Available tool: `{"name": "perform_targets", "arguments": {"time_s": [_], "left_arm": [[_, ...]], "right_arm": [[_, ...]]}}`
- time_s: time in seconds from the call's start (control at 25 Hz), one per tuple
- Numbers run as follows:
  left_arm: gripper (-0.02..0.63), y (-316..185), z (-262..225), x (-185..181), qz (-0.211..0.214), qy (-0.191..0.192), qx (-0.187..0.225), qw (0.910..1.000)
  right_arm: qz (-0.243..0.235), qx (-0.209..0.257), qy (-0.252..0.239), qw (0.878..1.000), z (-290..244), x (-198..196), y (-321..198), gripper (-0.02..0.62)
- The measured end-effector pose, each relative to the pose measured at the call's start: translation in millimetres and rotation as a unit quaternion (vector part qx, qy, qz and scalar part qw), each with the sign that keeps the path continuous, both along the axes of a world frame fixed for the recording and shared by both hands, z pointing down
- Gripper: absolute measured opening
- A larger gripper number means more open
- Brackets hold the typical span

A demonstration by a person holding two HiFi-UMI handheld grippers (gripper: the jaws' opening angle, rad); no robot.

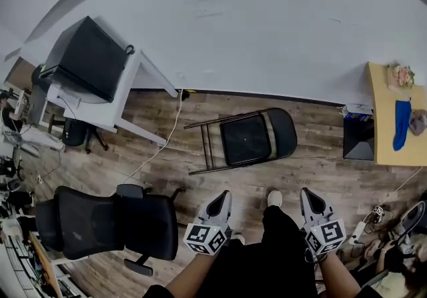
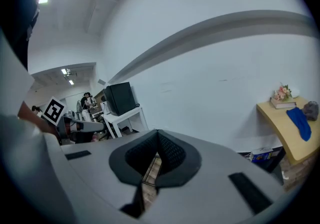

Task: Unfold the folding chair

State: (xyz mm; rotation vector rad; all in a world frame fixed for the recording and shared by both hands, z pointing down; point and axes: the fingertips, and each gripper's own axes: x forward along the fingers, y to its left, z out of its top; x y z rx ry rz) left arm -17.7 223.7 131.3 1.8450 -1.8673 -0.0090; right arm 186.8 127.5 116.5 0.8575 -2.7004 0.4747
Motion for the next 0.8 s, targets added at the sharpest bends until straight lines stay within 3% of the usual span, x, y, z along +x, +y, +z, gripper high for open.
{"name": "perform_targets", "arguments": {"time_s": [0.44, 0.8], "left_arm": [[0.012, -80, 14, -3, -0.013, -0.017, -0.022, 0.9995], [0.012, -144, 109, -40, 0.067, 0.009, -0.044, 0.9968]], "right_arm": [[0.016, -0.034, 0.008, 0.999, 35, -2, -108, 0.000], [0.049, -0.078, 0.057, 0.994, 114, -44, -150, 0.000]]}}
